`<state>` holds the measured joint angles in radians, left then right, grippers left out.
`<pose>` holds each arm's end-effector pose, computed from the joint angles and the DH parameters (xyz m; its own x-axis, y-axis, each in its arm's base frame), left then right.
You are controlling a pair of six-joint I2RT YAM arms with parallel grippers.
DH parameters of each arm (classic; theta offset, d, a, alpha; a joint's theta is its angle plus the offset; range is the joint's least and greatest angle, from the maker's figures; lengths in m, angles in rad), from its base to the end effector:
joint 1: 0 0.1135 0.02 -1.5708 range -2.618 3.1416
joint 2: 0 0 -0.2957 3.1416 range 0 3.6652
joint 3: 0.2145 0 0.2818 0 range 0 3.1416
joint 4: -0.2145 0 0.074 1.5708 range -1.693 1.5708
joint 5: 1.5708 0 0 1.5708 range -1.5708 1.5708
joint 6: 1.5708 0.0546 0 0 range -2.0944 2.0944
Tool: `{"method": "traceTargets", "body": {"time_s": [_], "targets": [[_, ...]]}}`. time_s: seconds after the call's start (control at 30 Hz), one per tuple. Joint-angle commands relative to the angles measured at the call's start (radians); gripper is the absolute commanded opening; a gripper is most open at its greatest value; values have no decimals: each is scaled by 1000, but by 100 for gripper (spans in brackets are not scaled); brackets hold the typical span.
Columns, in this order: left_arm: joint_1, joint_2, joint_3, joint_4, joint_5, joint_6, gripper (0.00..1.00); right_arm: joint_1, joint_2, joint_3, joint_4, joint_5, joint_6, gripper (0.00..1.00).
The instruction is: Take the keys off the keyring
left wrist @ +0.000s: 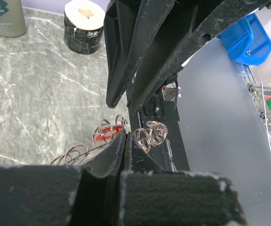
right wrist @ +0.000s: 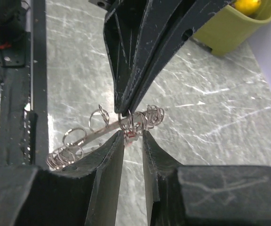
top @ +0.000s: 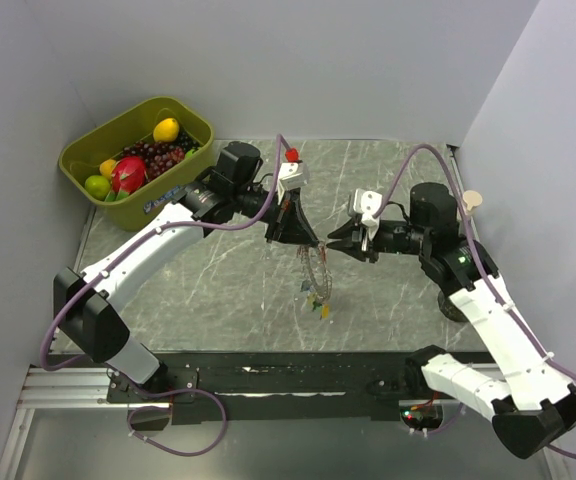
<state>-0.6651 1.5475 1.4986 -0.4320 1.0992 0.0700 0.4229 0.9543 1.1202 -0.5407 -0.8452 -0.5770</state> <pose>0.2679 -0.2720 0.4099 -0.3000 0.2757 -0.9132 0.9251 -0.1496 -0.3491 0.1777 0.1248 0.4190 0.2151 -0.3002 -0.9293 -0.9424 0.1858 -0.2781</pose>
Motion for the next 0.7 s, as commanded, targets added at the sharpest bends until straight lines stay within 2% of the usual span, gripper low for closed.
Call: {"method": "traceTargets", "body": {"time_s": [0.0, 0.33, 0.5, 0.6, 0.63, 0.67], "targets": [[2, -40, 40, 36, 39, 8, 1, 4, 15, 3, 61, -66, 55, 30], [4, -44, 38, 38, 47, 10, 1, -1, 70, 15, 53, -138, 91, 26], [2, -43, 38, 38, 48, 8, 1, -7, 66, 0, 79, -152, 111, 16], [4, -44, 34, 41, 47, 10, 1, -24, 60, -3, 82, -182, 124, 6], [2, -44, 32, 41, 48, 10, 1, -30, 58, -5, 79, -184, 121, 0], [4, -44, 31, 42, 45, 10, 1, -30, 52, -3, 76, -184, 118, 0]]}}
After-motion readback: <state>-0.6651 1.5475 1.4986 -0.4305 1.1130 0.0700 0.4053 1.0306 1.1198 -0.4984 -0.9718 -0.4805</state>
